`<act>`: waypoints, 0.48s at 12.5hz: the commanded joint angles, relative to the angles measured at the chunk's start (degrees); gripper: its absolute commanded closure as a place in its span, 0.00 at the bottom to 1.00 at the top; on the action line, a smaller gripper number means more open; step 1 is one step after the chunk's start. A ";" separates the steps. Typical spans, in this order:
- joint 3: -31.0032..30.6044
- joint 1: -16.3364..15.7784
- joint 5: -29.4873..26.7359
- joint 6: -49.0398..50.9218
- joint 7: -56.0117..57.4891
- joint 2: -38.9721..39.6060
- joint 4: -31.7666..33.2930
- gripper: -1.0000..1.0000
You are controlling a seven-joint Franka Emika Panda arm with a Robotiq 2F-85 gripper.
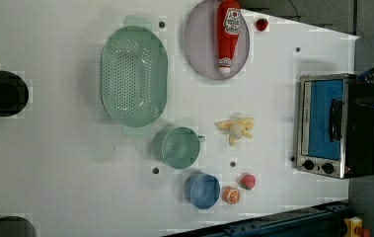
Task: Pick banana from table and place on oven.
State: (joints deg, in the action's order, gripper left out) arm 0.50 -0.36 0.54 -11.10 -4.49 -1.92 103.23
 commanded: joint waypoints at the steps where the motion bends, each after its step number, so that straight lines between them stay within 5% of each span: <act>1: -0.78 2.04 0.20 9.85 1.39 -26.74 15.87 0.21; 3: -0.75 2.04 0.20 9.77 1.39 -26.71 15.88 0.00; 6: -1.00 2.02 0.20 9.59 1.40 -25.19 16.33 0.00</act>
State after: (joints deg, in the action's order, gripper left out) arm -1.14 0.86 1.99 -0.89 -4.49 -33.57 117.50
